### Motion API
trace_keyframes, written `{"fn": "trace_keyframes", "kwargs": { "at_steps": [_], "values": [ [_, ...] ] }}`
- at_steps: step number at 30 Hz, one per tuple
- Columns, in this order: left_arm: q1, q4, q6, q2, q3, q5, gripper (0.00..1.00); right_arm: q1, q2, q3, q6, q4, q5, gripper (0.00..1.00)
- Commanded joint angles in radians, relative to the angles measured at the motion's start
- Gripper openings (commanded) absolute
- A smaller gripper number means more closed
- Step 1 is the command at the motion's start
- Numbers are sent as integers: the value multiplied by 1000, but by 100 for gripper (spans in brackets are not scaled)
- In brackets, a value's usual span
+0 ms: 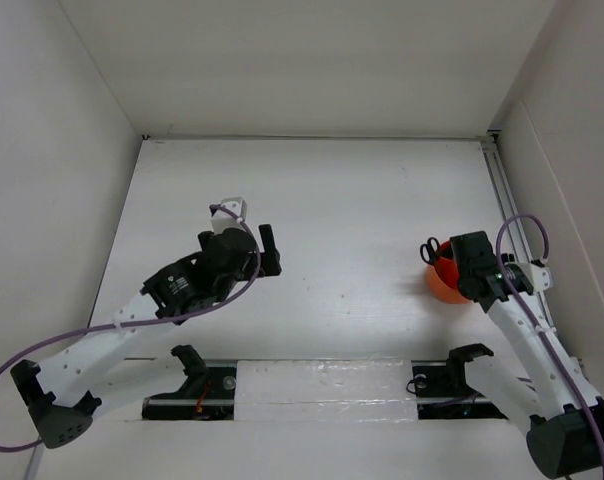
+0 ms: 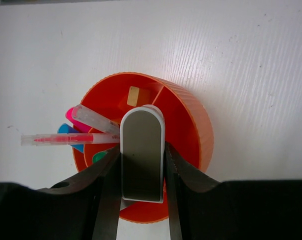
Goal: Sort the stationery into containers
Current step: Place the stapler in the storage box.
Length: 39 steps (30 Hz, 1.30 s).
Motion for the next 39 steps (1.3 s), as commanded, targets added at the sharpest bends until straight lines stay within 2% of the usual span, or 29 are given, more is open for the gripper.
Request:
{"fn": "trace_keyframes", "kwargs": {
  "at_steps": [1, 4, 17, 28, 39],
  "values": [
    [-9, 33, 20, -31, -6, 5, 100, -8, -2, -13, -52, 58, -13, 0],
    [-40, 23, 8, -40, -6, -7, 100, -17, -2, -13, -71, 67, -24, 0],
    [-40, 23, 8, -51, -6, -16, 100, -17, 16, -4, -108, 36, -75, 0],
    [-40, 33, 17, -70, -6, 2, 100, -17, -74, -15, -98, 36, -93, 0],
    [-40, 42, 26, -70, -15, 20, 100, -17, -8, 11, -78, -26, -84, 0]
  ]
}}
